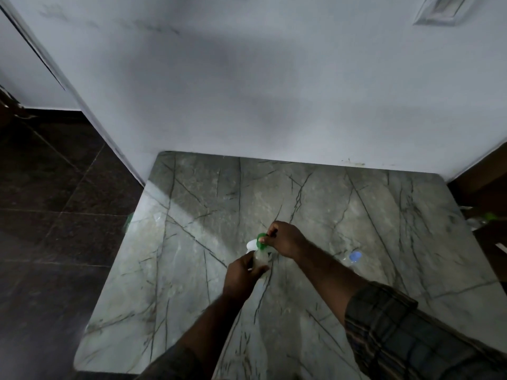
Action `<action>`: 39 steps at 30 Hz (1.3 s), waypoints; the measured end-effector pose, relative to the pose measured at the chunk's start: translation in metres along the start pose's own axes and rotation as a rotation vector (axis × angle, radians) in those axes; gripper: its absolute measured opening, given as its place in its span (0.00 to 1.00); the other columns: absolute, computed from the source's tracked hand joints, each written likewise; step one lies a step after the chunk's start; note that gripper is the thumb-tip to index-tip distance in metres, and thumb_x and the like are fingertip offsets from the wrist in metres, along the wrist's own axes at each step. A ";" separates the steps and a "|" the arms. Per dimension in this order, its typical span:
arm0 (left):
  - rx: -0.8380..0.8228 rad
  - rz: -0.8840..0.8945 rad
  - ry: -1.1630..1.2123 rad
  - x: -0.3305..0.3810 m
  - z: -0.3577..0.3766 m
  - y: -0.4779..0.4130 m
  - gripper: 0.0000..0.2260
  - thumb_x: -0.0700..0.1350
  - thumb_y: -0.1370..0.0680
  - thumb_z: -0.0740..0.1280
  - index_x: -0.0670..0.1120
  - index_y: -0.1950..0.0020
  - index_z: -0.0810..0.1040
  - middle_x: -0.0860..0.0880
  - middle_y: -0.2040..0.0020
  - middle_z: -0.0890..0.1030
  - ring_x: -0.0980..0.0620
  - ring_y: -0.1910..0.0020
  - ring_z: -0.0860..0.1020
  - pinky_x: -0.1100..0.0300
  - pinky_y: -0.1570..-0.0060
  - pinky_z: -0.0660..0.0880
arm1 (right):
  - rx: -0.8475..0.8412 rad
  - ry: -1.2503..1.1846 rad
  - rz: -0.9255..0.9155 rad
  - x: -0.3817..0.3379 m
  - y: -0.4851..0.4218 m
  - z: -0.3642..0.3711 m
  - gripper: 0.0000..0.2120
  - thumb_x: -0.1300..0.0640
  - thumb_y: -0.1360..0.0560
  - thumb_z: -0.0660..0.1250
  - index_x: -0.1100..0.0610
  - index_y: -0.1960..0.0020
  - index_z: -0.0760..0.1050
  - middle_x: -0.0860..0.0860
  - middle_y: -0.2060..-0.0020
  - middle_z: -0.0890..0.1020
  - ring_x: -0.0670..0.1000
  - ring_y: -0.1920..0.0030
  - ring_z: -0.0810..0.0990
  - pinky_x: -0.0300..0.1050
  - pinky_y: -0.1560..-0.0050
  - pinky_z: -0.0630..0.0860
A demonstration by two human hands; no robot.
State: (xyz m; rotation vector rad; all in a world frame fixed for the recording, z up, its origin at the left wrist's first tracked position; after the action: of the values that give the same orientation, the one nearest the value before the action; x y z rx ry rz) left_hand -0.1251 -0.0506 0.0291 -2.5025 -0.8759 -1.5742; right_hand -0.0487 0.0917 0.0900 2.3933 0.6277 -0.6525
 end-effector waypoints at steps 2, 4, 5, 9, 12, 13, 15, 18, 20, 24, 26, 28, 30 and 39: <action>0.011 0.009 0.001 0.001 -0.002 -0.001 0.17 0.50 0.28 0.75 0.52 0.40 0.81 0.59 0.54 0.84 0.65 0.55 0.82 0.68 0.53 0.79 | -0.005 0.002 0.000 -0.001 0.000 -0.003 0.16 0.45 0.29 0.73 0.57 0.51 0.78 0.52 0.55 0.82 0.48 0.58 0.76 0.41 0.60 0.67; 0.005 0.012 0.011 0.000 -0.002 -0.003 0.16 0.50 0.28 0.75 0.52 0.41 0.81 0.56 0.53 0.85 0.62 0.55 0.83 0.60 0.51 0.81 | 0.001 0.007 0.001 -0.001 0.001 -0.002 0.16 0.45 0.29 0.73 0.57 0.51 0.78 0.52 0.55 0.82 0.48 0.58 0.76 0.42 0.59 0.68; 0.001 0.011 0.014 -0.001 -0.001 -0.003 0.16 0.50 0.28 0.75 0.52 0.41 0.81 0.56 0.53 0.86 0.61 0.55 0.83 0.58 0.50 0.82 | 0.006 0.005 0.002 0.000 0.002 -0.001 0.15 0.46 0.28 0.72 0.57 0.51 0.77 0.53 0.54 0.82 0.48 0.58 0.76 0.42 0.58 0.68; 0.009 0.001 -0.003 -0.004 0.004 -0.001 0.18 0.49 0.28 0.75 0.49 0.39 0.80 0.53 0.51 0.86 0.57 0.54 0.83 0.55 0.49 0.82 | 0.007 -0.004 0.009 0.002 0.003 0.006 0.15 0.47 0.27 0.72 0.57 0.50 0.77 0.53 0.54 0.82 0.50 0.56 0.77 0.43 0.56 0.71; 0.026 -0.008 0.011 -0.002 0.003 0.001 0.17 0.48 0.28 0.75 0.49 0.39 0.81 0.54 0.52 0.85 0.58 0.54 0.83 0.58 0.50 0.81 | 0.011 0.002 0.002 0.000 0.003 0.004 0.15 0.46 0.27 0.71 0.57 0.50 0.77 0.52 0.55 0.81 0.49 0.57 0.76 0.42 0.57 0.70; 0.029 -0.009 0.025 -0.001 0.002 0.001 0.17 0.47 0.28 0.75 0.49 0.39 0.81 0.56 0.52 0.85 0.60 0.54 0.83 0.61 0.51 0.81 | 0.008 0.001 0.000 -0.001 0.003 0.003 0.15 0.45 0.27 0.71 0.57 0.50 0.77 0.52 0.55 0.82 0.48 0.57 0.76 0.42 0.57 0.69; 0.029 -0.005 0.042 0.002 0.000 0.002 0.17 0.47 0.27 0.75 0.50 0.39 0.80 0.56 0.51 0.85 0.61 0.54 0.83 0.64 0.51 0.80 | 0.004 0.003 -0.004 -0.001 0.003 -0.001 0.16 0.45 0.28 0.72 0.57 0.51 0.78 0.52 0.55 0.82 0.48 0.58 0.76 0.42 0.58 0.68; 0.026 -0.001 0.051 0.005 0.000 0.002 0.18 0.46 0.28 0.75 0.49 0.39 0.80 0.54 0.50 0.86 0.59 0.53 0.83 0.62 0.49 0.81 | 0.012 0.017 -0.017 -0.002 0.002 -0.004 0.15 0.46 0.28 0.73 0.57 0.52 0.77 0.52 0.56 0.82 0.48 0.59 0.76 0.43 0.58 0.70; 0.022 -0.004 0.035 0.004 0.001 0.002 0.18 0.47 0.27 0.75 0.48 0.39 0.80 0.52 0.50 0.86 0.58 0.53 0.83 0.59 0.49 0.81 | 0.011 0.034 -0.023 -0.003 0.002 -0.001 0.14 0.47 0.28 0.73 0.56 0.52 0.77 0.50 0.59 0.80 0.49 0.58 0.76 0.44 0.57 0.71; 0.014 -0.003 0.000 -0.001 0.001 0.001 0.18 0.48 0.28 0.75 0.47 0.39 0.81 0.52 0.50 0.86 0.57 0.53 0.83 0.59 0.50 0.81 | 0.003 0.023 -0.024 -0.001 0.003 0.004 0.14 0.47 0.28 0.72 0.56 0.53 0.76 0.49 0.60 0.78 0.49 0.58 0.76 0.43 0.58 0.70; 0.020 -0.002 0.002 0.000 0.000 0.001 0.18 0.48 0.28 0.75 0.48 0.39 0.81 0.53 0.50 0.86 0.58 0.53 0.83 0.62 0.50 0.81 | 0.006 0.023 -0.029 -0.002 0.002 0.001 0.14 0.46 0.28 0.72 0.56 0.52 0.77 0.49 0.60 0.78 0.49 0.58 0.76 0.43 0.58 0.69; 0.028 -0.006 0.021 0.003 -0.002 0.001 0.19 0.48 0.28 0.76 0.49 0.38 0.80 0.54 0.50 0.86 0.60 0.53 0.83 0.65 0.51 0.80 | 0.013 0.033 -0.035 -0.004 0.002 -0.002 0.14 0.46 0.28 0.73 0.56 0.52 0.77 0.50 0.59 0.79 0.49 0.58 0.76 0.43 0.58 0.70; 0.026 -0.012 0.031 0.004 -0.002 0.000 0.19 0.48 0.29 0.76 0.50 0.38 0.80 0.54 0.50 0.86 0.61 0.53 0.83 0.65 0.51 0.80 | 0.018 0.049 -0.039 -0.004 0.001 -0.003 0.14 0.46 0.29 0.73 0.56 0.53 0.77 0.51 0.57 0.81 0.49 0.59 0.76 0.44 0.57 0.71; 0.010 -0.027 -0.008 0.001 0.001 0.001 0.19 0.49 0.27 0.75 0.48 0.38 0.80 0.52 0.49 0.86 0.57 0.52 0.83 0.58 0.48 0.81 | 0.006 0.038 -0.026 -0.003 0.002 0.002 0.14 0.47 0.28 0.72 0.57 0.52 0.76 0.51 0.58 0.80 0.49 0.57 0.77 0.45 0.56 0.73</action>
State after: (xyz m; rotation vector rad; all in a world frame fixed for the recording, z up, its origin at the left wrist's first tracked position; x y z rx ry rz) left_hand -0.1232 -0.0508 0.0301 -2.5025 -0.9197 -1.5647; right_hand -0.0503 0.0878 0.0907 2.4122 0.6742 -0.6221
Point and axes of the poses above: each hand's wrist, its own y-axis away from the middle knuckle, its own z-axis out of the palm, x = y × z, the point moved 5 cm from there along -y, towards the middle knuckle
